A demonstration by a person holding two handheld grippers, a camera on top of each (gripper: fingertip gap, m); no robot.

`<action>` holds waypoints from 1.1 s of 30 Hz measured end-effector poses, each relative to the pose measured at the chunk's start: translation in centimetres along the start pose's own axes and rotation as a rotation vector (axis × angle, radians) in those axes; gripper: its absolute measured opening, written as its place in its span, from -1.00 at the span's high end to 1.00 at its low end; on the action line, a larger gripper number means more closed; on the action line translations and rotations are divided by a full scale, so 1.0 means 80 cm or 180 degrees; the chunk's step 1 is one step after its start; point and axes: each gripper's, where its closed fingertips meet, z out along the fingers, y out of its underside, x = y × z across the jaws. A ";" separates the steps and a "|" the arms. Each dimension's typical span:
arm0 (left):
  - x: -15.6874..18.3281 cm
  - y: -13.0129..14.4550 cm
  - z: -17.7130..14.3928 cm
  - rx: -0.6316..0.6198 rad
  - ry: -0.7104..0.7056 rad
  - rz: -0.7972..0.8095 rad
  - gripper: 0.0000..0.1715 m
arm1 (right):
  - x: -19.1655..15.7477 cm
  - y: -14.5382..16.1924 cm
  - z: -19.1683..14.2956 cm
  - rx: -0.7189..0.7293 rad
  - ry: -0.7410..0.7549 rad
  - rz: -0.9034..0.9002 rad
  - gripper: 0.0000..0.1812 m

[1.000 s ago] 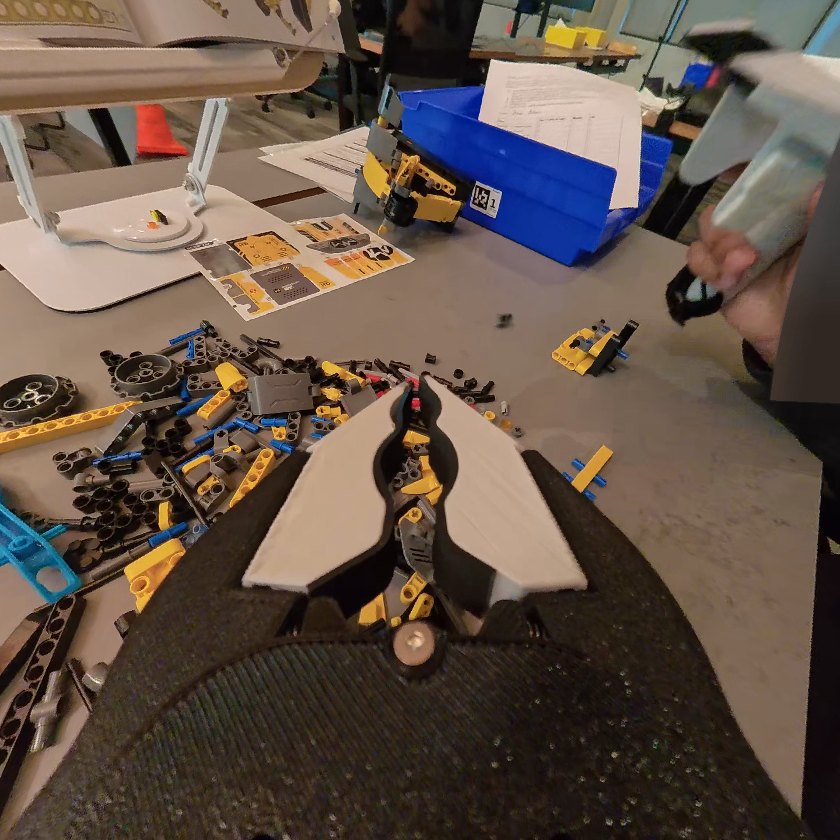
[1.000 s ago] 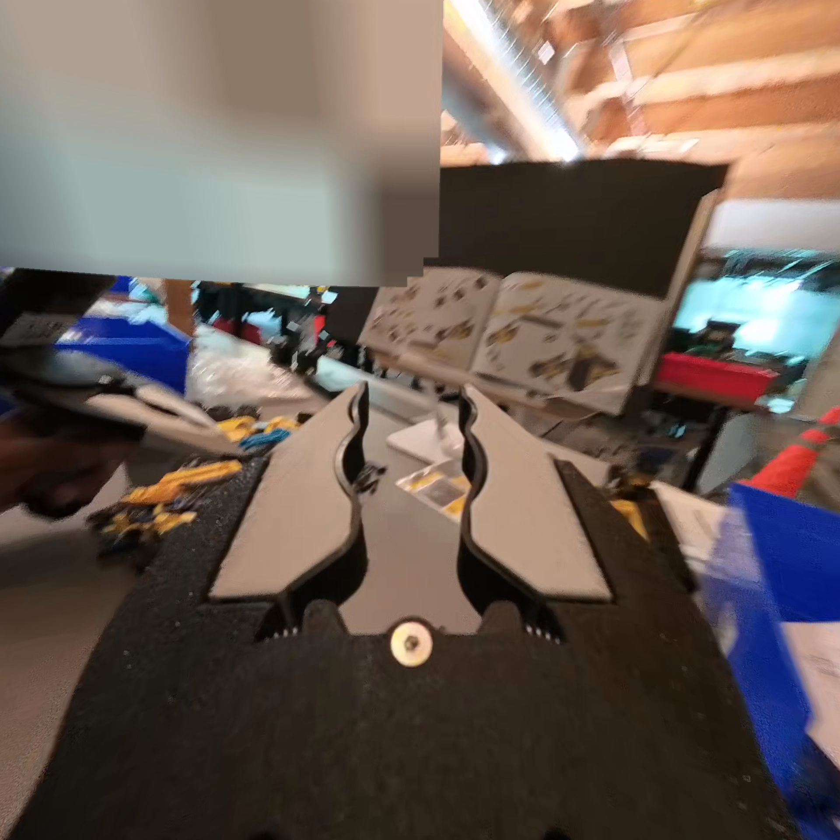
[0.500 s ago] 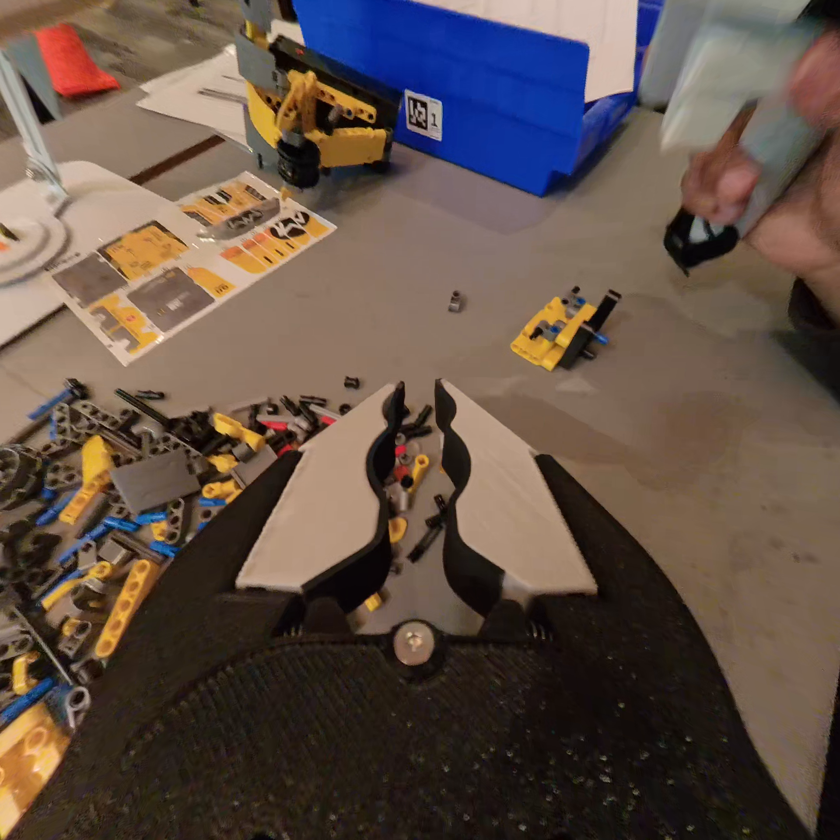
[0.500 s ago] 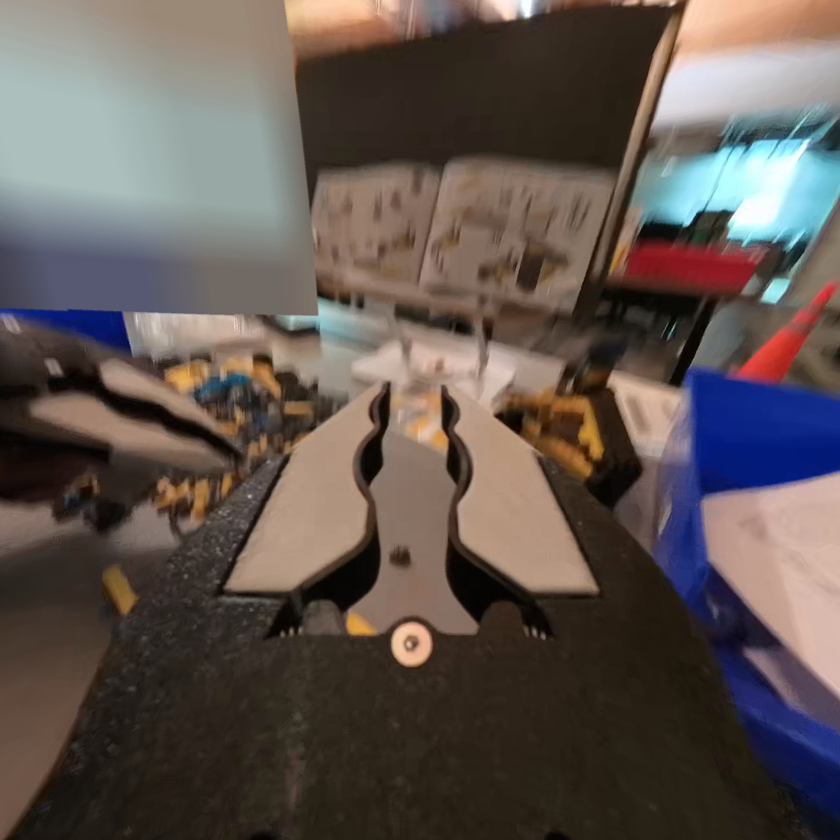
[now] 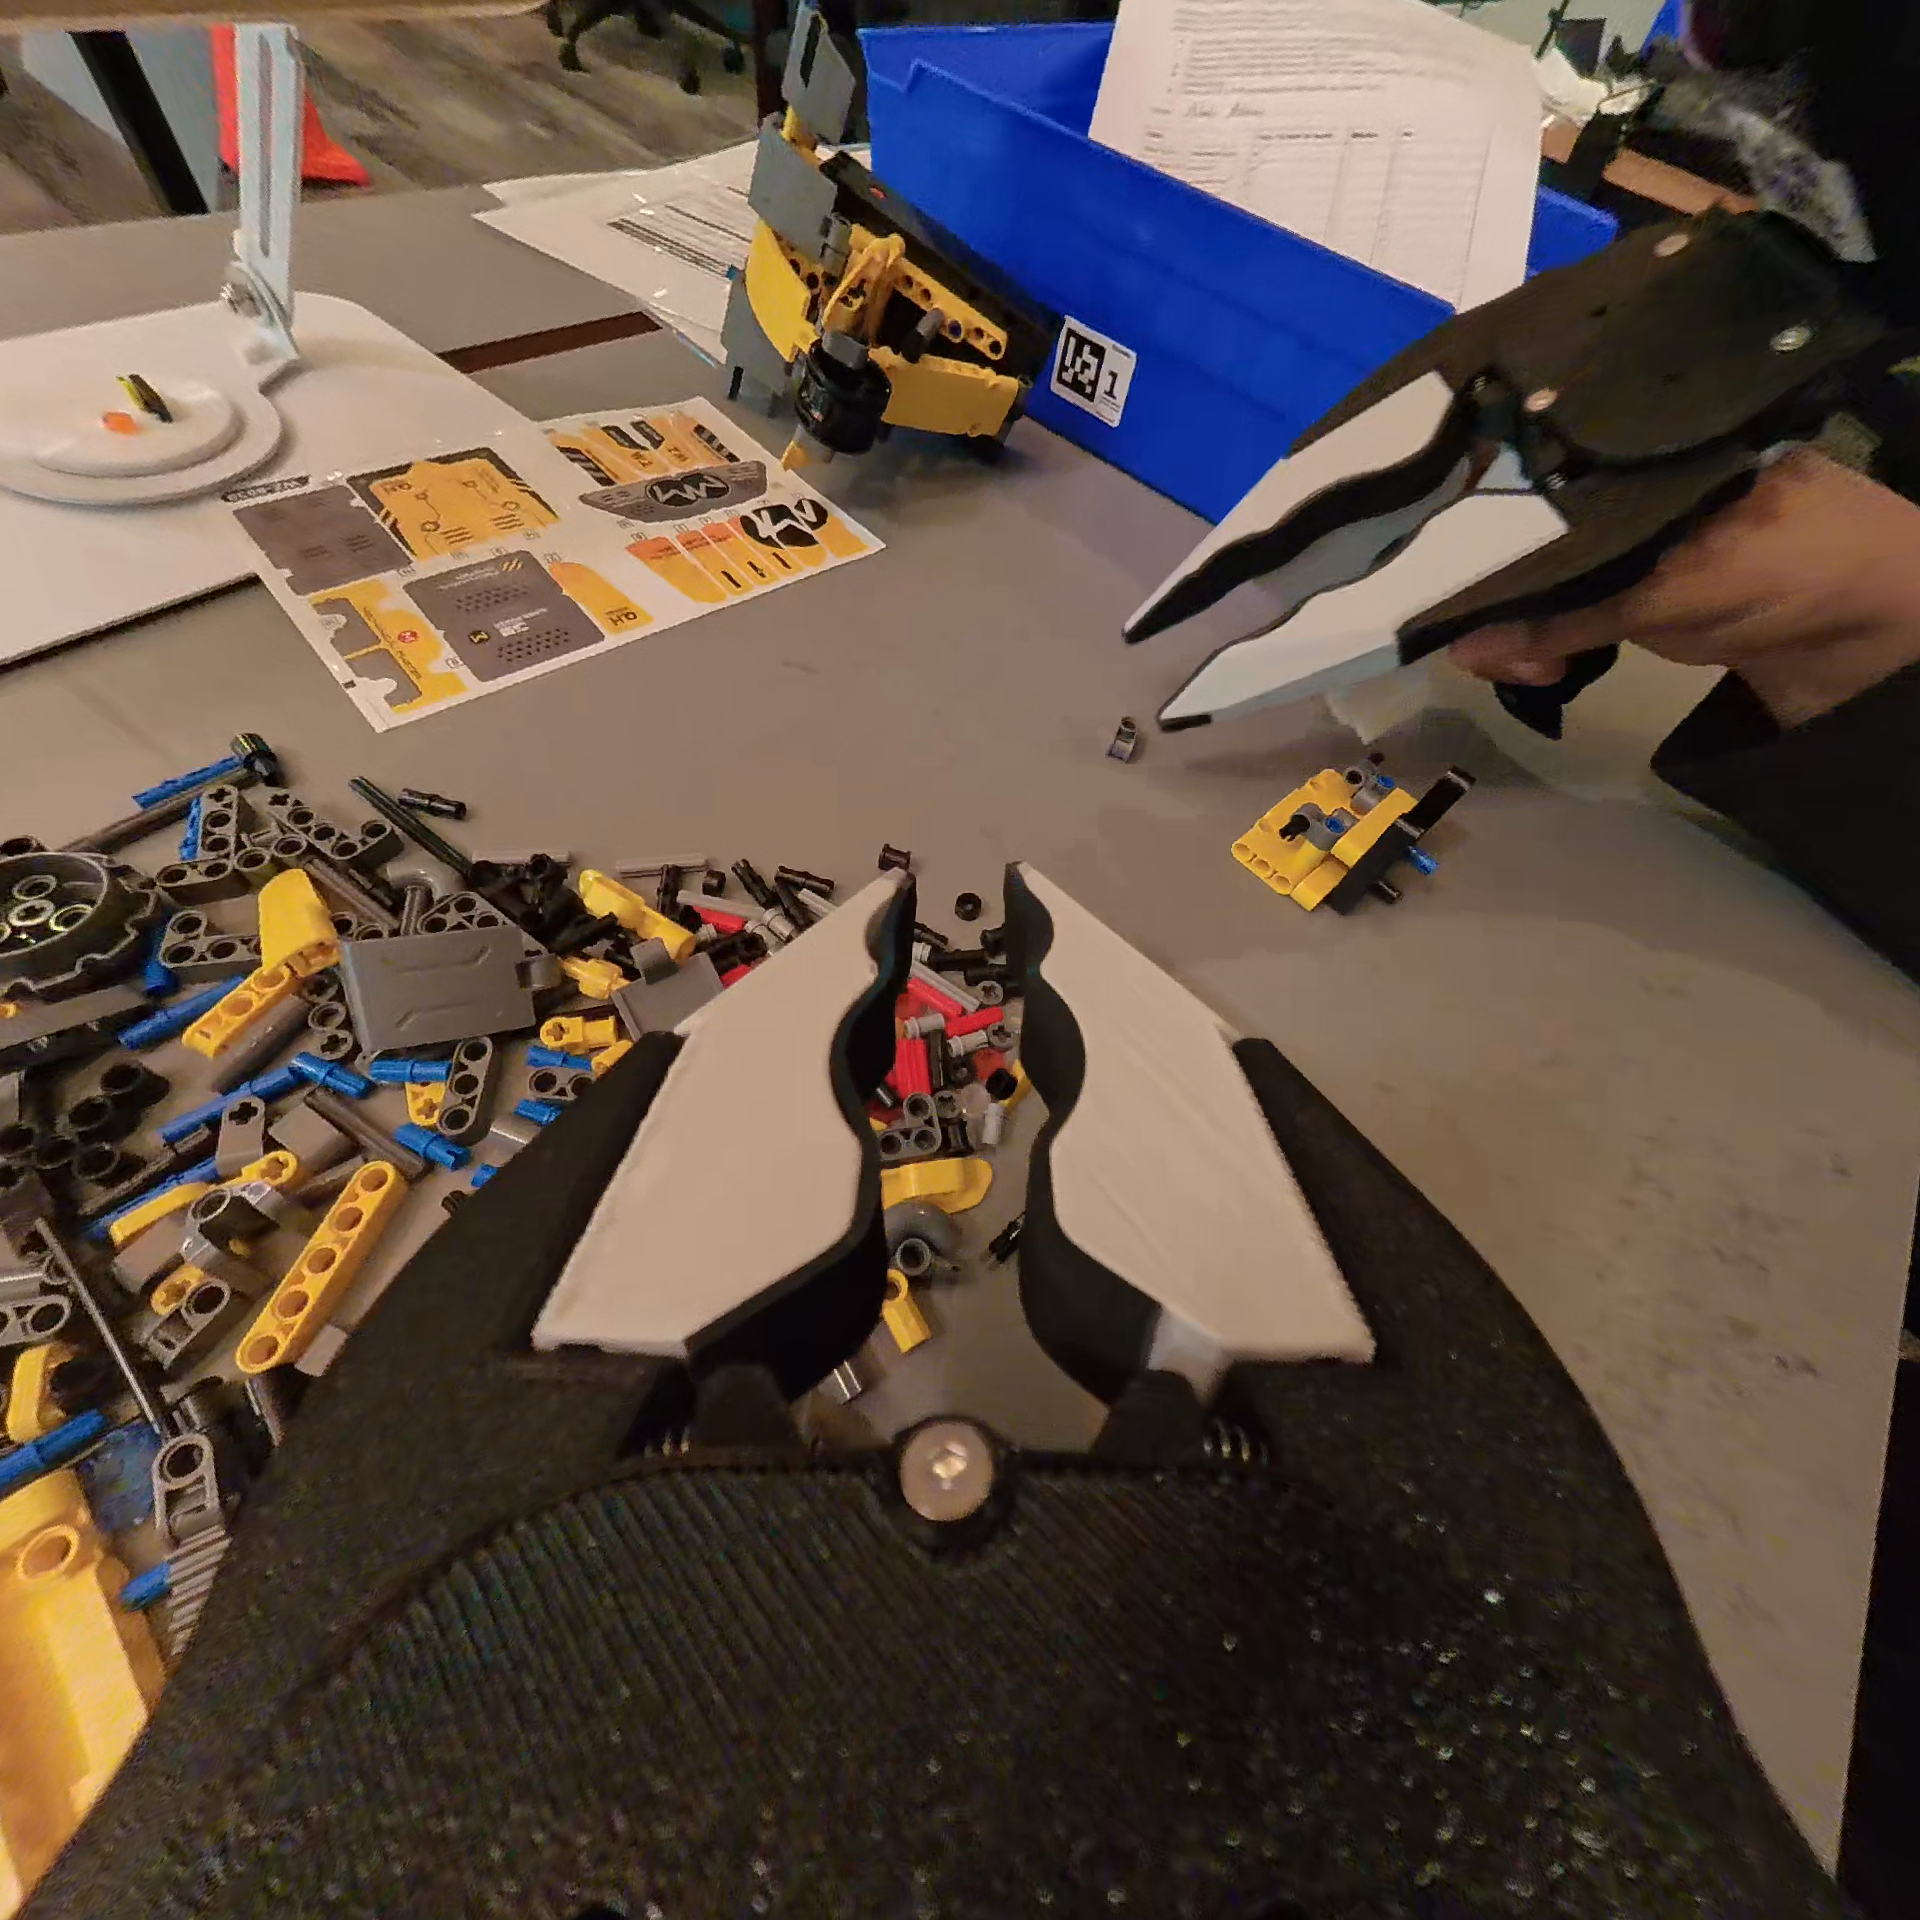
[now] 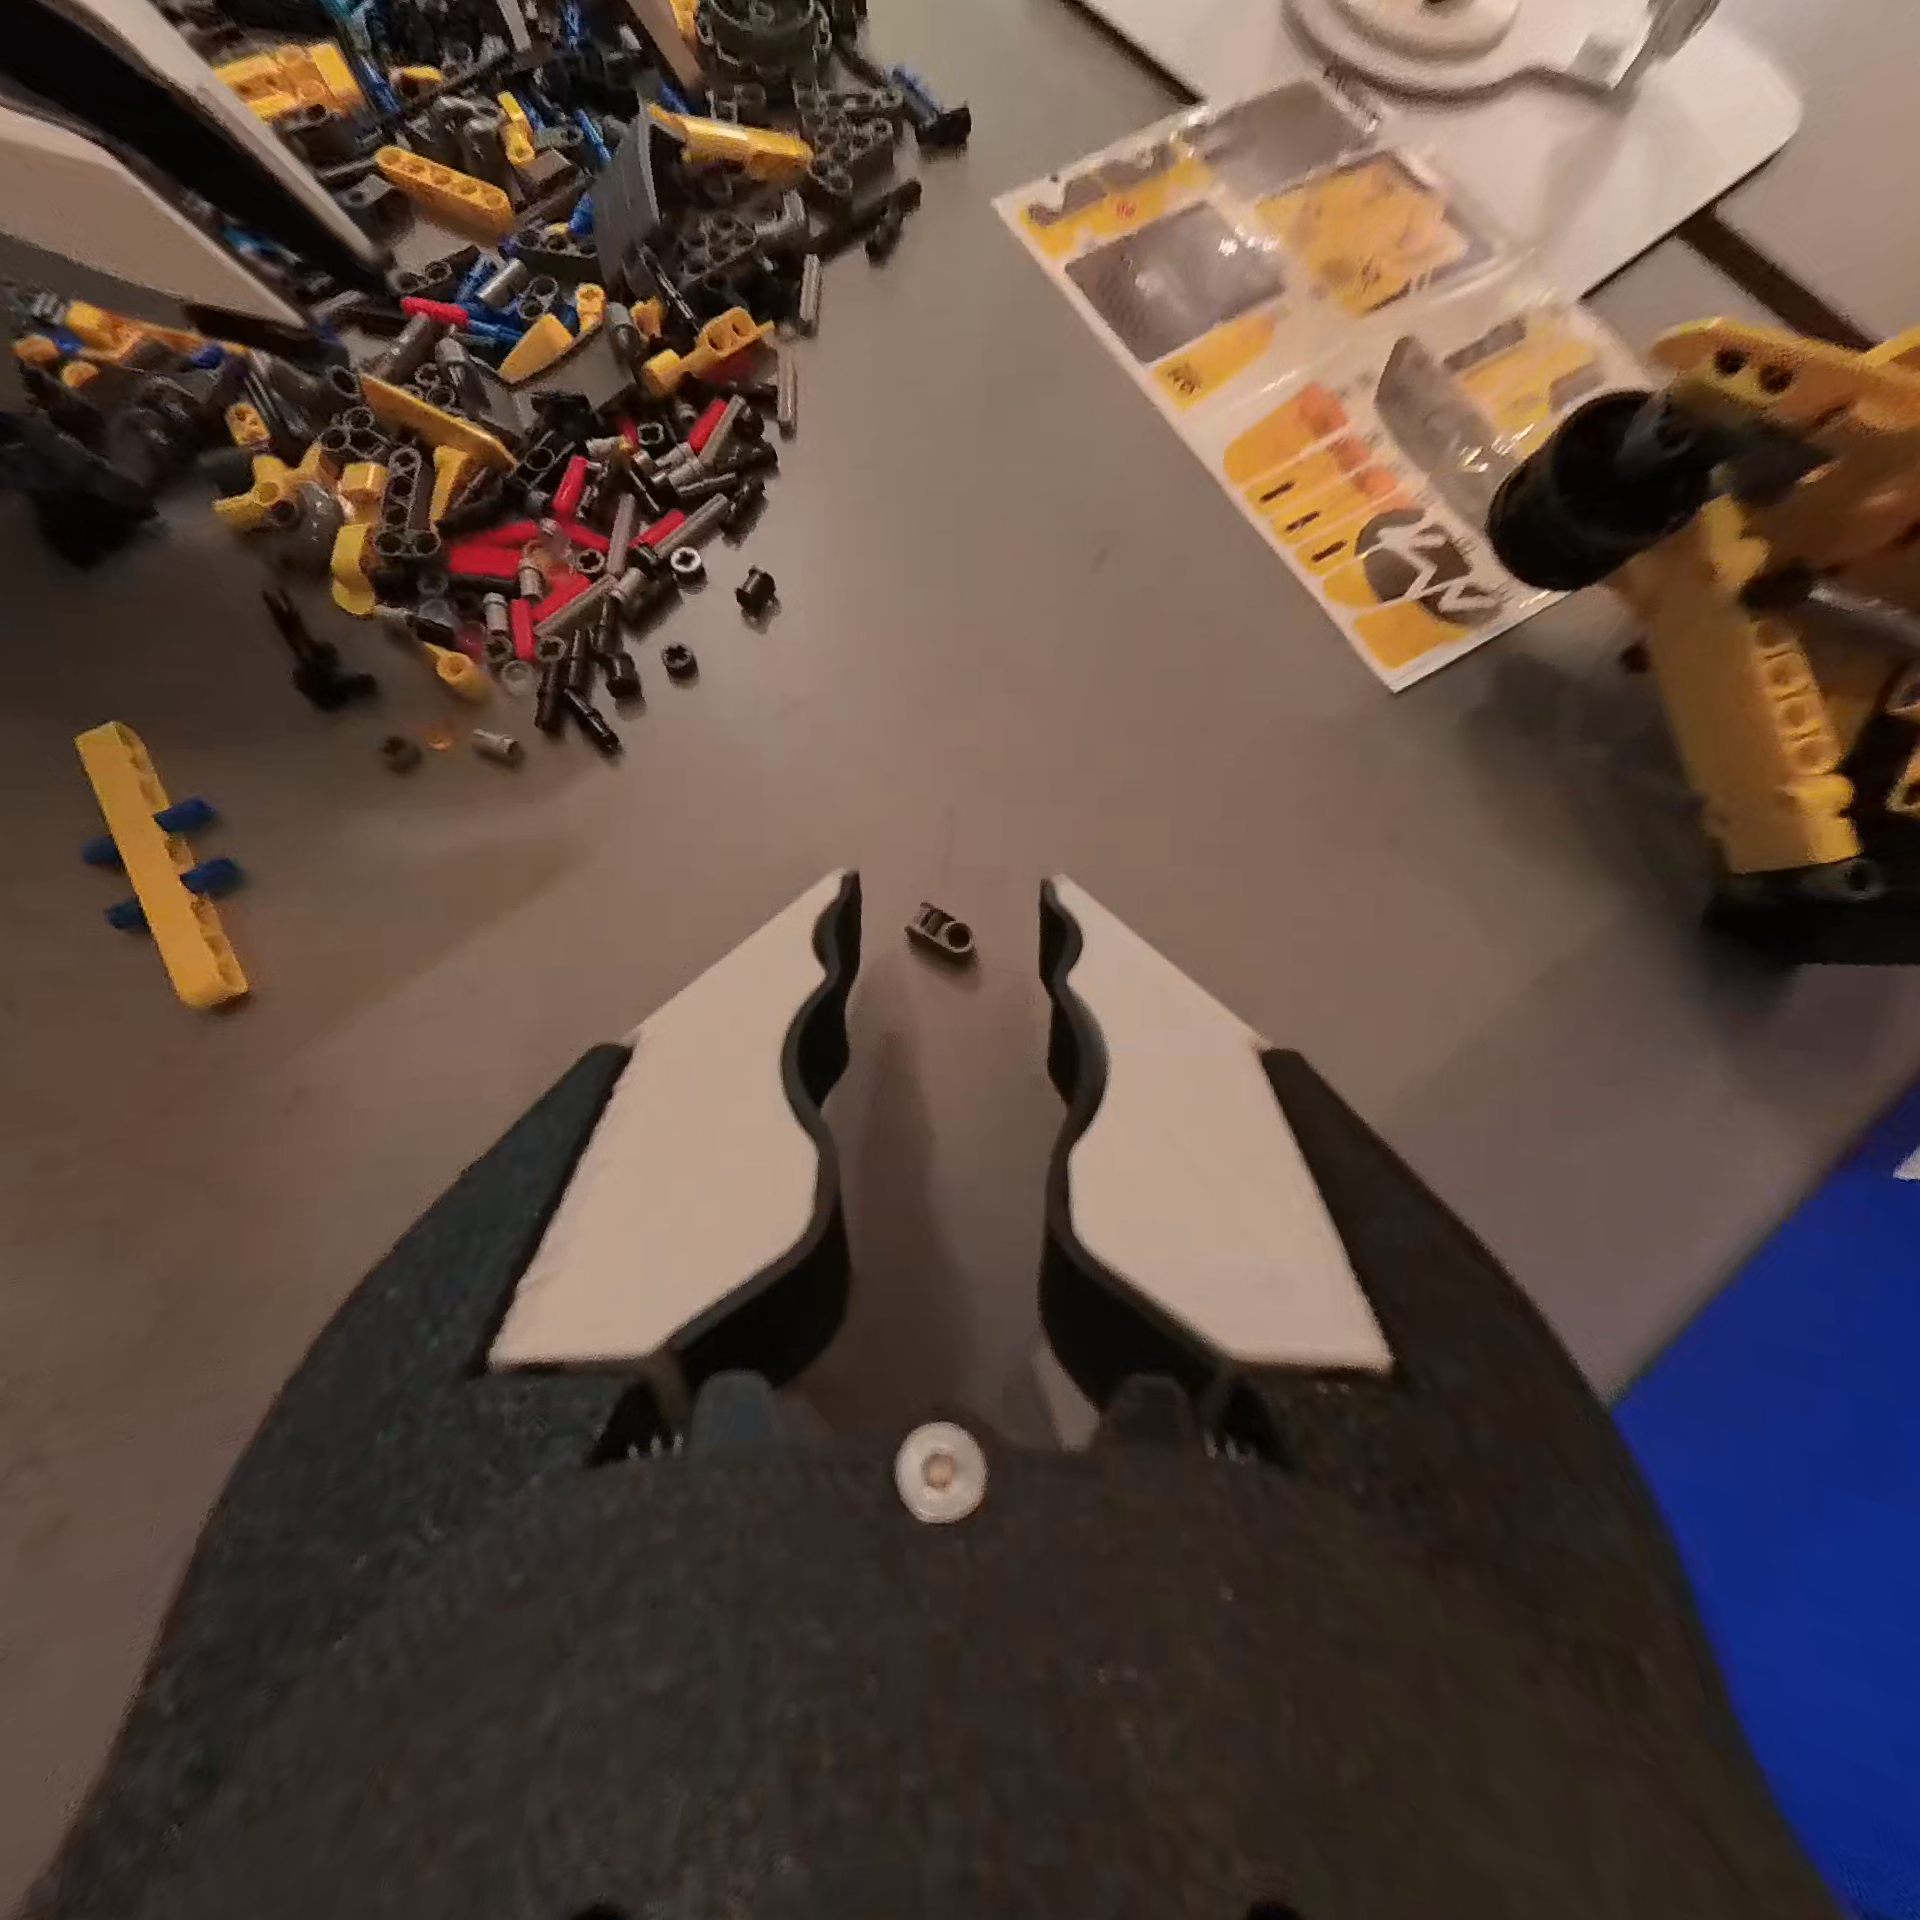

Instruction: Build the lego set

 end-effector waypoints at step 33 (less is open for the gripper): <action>0.101 0.048 -0.042 -0.0112 0.1139 -0.0508 0.77 | -0.172 -0.031 -0.025 0.0864 0.0905 -0.1040 0.92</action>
